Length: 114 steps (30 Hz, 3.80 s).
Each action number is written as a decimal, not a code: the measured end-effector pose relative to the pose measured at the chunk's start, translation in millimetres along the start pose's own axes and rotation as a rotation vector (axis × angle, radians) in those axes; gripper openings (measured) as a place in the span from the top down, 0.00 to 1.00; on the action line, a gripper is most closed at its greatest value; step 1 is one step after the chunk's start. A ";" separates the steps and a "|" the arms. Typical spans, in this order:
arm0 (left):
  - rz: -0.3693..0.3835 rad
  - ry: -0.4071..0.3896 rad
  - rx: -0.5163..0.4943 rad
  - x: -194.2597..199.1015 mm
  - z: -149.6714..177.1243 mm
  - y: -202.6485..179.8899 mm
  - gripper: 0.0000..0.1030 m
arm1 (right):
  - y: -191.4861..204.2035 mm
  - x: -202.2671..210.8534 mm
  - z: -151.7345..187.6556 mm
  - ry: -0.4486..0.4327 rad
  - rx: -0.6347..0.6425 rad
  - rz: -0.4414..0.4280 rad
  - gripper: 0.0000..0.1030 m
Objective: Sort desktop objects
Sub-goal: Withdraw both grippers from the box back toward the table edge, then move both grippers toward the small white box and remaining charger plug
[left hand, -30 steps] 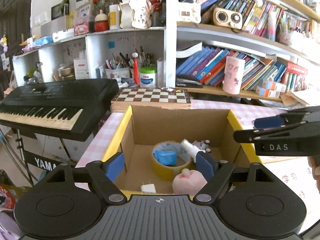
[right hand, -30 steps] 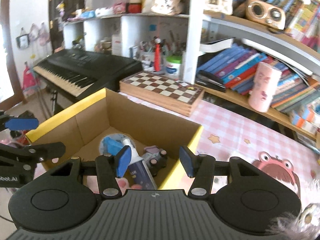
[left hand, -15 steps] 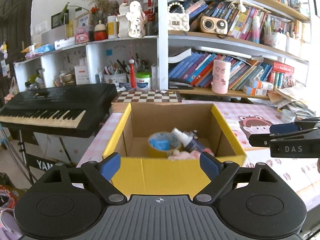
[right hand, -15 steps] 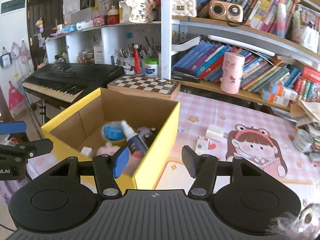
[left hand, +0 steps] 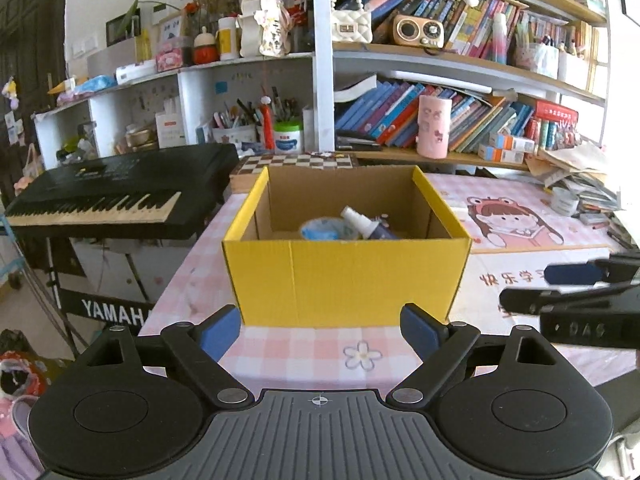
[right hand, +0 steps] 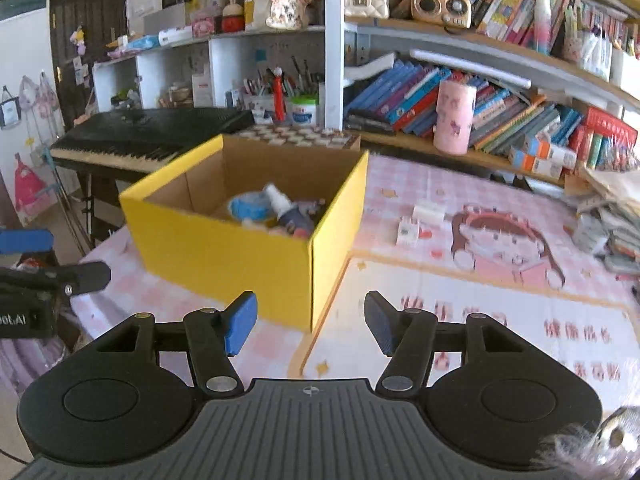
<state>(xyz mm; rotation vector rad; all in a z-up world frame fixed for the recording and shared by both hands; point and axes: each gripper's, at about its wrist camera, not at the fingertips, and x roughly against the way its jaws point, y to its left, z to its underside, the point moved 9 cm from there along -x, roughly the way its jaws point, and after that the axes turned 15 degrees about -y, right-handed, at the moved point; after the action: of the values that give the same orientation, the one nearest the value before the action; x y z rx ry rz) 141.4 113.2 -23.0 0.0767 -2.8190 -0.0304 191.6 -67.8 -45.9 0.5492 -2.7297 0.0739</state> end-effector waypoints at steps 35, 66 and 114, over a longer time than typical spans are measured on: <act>0.182 0.142 -0.038 23.0 52.4 -56.9 0.09 | 6.8 51.0 68.7 0.154 -0.015 0.053 0.35; 0.400 0.153 -0.135 -8.7 45.6 -142.2 0.09 | -69.9 78.1 86.6 0.208 -0.105 0.287 0.32; 0.159 0.154 -0.067 -152.5 -4.0 -246.8 0.09 | -242.3 -42.8 41.6 0.208 -0.075 0.099 0.30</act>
<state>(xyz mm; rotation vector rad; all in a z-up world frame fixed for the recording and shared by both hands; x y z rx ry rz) 299.3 -124.7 -74.6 -0.1545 -2.6586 -0.0788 307.7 -280.8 -104.3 0.3637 -2.5433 0.0496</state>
